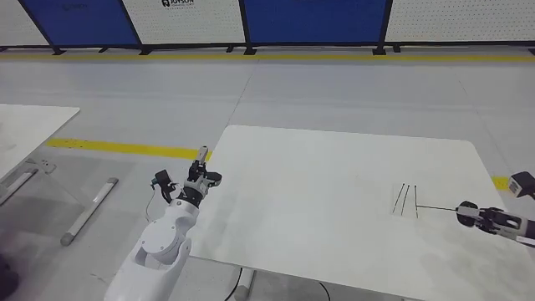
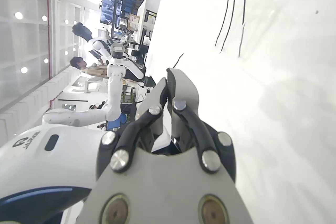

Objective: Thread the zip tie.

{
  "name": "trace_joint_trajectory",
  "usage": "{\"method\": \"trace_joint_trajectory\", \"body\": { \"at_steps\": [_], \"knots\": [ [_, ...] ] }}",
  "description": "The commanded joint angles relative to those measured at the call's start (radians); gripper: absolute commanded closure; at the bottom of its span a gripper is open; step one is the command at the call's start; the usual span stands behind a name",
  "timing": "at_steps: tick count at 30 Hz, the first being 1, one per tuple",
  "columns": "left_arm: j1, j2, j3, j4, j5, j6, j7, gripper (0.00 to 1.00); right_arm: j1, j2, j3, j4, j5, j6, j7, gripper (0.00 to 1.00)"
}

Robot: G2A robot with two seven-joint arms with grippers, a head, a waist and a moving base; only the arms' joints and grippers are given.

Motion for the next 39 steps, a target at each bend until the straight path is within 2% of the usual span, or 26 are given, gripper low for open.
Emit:
{"method": "trace_joint_trajectory", "body": {
  "at_steps": [1, 5, 10, 16, 19, 21, 23, 34, 36, 37, 39],
  "knots": [
    [0.000, 0.000, 0.000, 0.000, 0.000, 0.000, 0.000, 0.00, 0.000, 0.000, -0.001, 0.000, 0.000, 0.000, 0.000, 1.00],
    [0.000, 0.000, 0.000, 0.000, 0.000, 0.000, 0.000, 0.00, -0.009, -0.003, -0.013, -0.016, -0.004, 0.007, -0.021, 1.00],
    [0.000, 0.000, 0.000, 0.000, 0.000, 0.000, 0.000, 0.00, 0.005, -0.023, -0.085, -0.121, 0.001, 0.000, -0.078, 1.00],
    [0.000, 0.000, 0.000, 0.000, 0.000, 0.000, 0.000, 0.00, 0.051, -0.035, -0.102, -0.276, 0.052, 0.001, -0.105, 1.00],
    [0.000, 0.000, 0.000, 0.000, 0.000, 0.000, 0.000, 0.00, 0.091, -0.050, -0.158, -0.320, 0.048, 0.000, -0.134, 1.00],
    [0.000, 0.000, 0.000, 0.000, 0.000, 0.000, 0.000, 0.00, 0.124, -0.065, -0.215, -0.303, 0.034, 0.000, -0.157, 1.00],
    [0.000, 0.000, 0.000, 0.000, 0.000, 0.000, 0.000, 0.00, 0.179, -0.087, -0.293, -0.232, 0.039, 0.014, -0.161, 1.00],
    [0.000, 0.000, 0.000, 0.000, 0.000, 0.000, 0.000, 0.00, 0.179, -0.087, -0.293, -0.232, 0.039, 0.014, -0.161, 1.00],
    [-0.008, 0.001, 0.004, -0.021, -0.021, 0.012, -0.057, 0.00, 0.179, -0.087, -0.293, -0.232, 0.039, 0.014, -0.161, 1.00],
    [-0.008, 0.001, 0.003, -0.036, -0.013, 0.001, -0.062, 0.00, 0.179, -0.087, -0.293, -0.232, 0.039, 0.014, -0.161, 1.00],
    [0.007, 0.000, 0.025, -0.079, 0.011, -0.007, -0.096, 0.00, 0.179, -0.087, -0.293, -0.232, 0.039, 0.014, -0.161, 1.00]
  ]
}}
